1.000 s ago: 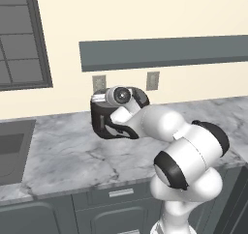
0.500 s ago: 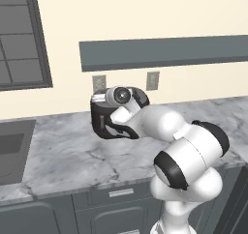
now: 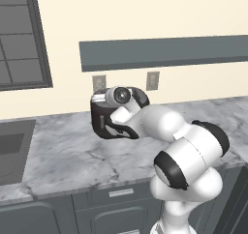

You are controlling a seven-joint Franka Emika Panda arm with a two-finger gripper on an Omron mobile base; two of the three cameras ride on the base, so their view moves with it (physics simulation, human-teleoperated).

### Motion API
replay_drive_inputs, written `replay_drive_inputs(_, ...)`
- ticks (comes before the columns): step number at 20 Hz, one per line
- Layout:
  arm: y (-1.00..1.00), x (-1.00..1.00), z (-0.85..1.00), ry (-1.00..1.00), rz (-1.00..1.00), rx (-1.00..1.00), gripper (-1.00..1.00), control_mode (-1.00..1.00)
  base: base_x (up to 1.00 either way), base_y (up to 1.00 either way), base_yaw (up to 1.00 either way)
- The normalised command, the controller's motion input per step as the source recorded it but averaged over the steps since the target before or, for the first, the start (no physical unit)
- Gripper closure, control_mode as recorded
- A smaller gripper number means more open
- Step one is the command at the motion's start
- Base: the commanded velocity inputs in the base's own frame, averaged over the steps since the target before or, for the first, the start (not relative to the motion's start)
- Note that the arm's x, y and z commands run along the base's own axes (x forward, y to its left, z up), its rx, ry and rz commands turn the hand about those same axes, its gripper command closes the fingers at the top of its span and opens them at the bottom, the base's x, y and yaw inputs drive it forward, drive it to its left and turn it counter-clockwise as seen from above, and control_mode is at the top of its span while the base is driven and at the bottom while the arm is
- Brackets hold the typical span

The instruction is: Start the toaster. Once the lever pops up, take the bread to the plate on the dining counter.

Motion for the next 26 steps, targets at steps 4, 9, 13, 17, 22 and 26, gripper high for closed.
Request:
replay_drive_inputs(4, 0.00, 0.00, 0.00, 0.00, 0.00, 0.00, -1.00, -1.00, 0.00, 0.00, 0.00)
replay_drive_inputs(9, 0.00, 0.00, 0.00, 0.00, 0.00, 0.00, -1.00, -1.00, 0.00, 0.00, 0.00)
replay_drive_inputs(13, 0.00, 0.00, 0.00, 0.00, 0.00, 0.00, -1.00, -1.00, 0.00, 0.00, 0.00)
replay_drive_inputs(17, 0.00, 0.00, 0.00, 0.00, 0.00, 0.00, -1.00, -1.00, 0.00, 0.00, 0.00)
replay_drive_inputs(22, 0.00, 0.00, 0.00, 0.00, 0.00, 0.00, -1.00, -1.00, 0.00, 0.00, 0.00)
replay_drive_inputs(26, 0.00, 0.00, 0.00, 0.00, 0.00, 0.00, -1.00, -1.00, 0.00, 0.00, 0.00)
